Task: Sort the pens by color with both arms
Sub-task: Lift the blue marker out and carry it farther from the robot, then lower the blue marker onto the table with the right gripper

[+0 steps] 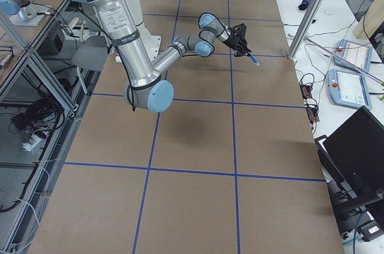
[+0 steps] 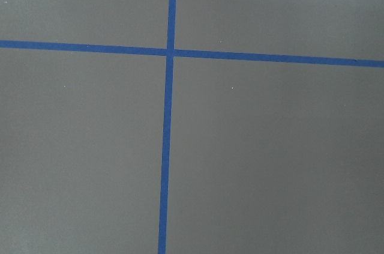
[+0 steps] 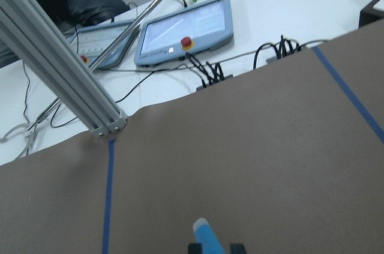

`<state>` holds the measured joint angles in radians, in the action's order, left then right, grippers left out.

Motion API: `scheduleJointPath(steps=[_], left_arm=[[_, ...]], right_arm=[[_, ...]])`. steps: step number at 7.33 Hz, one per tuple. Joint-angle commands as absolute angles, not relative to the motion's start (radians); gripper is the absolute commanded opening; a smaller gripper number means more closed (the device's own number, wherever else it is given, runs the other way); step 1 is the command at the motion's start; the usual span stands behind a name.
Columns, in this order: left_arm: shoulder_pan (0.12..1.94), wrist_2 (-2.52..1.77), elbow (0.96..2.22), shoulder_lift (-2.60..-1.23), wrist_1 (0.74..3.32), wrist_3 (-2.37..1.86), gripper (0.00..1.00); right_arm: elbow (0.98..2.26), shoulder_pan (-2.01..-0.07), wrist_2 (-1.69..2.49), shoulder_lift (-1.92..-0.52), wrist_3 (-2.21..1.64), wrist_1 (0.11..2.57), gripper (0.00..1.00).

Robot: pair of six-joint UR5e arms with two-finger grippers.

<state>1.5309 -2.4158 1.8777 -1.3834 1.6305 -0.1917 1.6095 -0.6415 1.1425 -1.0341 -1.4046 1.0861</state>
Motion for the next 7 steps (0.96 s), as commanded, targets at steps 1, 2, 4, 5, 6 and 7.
scheduleJointPath(steps=[1, 2, 4, 5, 6, 7], left_arm=[[1.531, -2.414, 1.884, -1.385, 1.631, -0.190, 1.00], [1.531, -2.414, 1.890, -1.385, 1.629, -0.190, 1.00], [1.531, -2.414, 1.891, -1.385, 1.629, -0.192, 1.00], [1.531, -2.414, 1.891, -1.387, 1.629, -0.190, 1.00], [1.531, -2.414, 1.893, -1.388, 1.629, -0.190, 1.00], [1.531, -2.414, 1.897, -1.388, 1.629, -0.192, 1.00]], right_arm=[[1.545, -0.632, 1.001, -1.014, -1.407, 1.051, 0.00], [1.469, -0.626, 0.968, -1.008, -1.410, 0.987, 0.00], [1.418, -0.574, 0.948, -0.994, -1.405, 0.953, 0.00], [1.417, -0.549, 0.942, -0.999, -1.405, 0.953, 0.00], [1.405, -0.535, 0.922, -1.002, -1.404, 0.953, 0.00], [1.394, -0.531, 0.914, -0.999, -1.405, 0.953, 0.00]])
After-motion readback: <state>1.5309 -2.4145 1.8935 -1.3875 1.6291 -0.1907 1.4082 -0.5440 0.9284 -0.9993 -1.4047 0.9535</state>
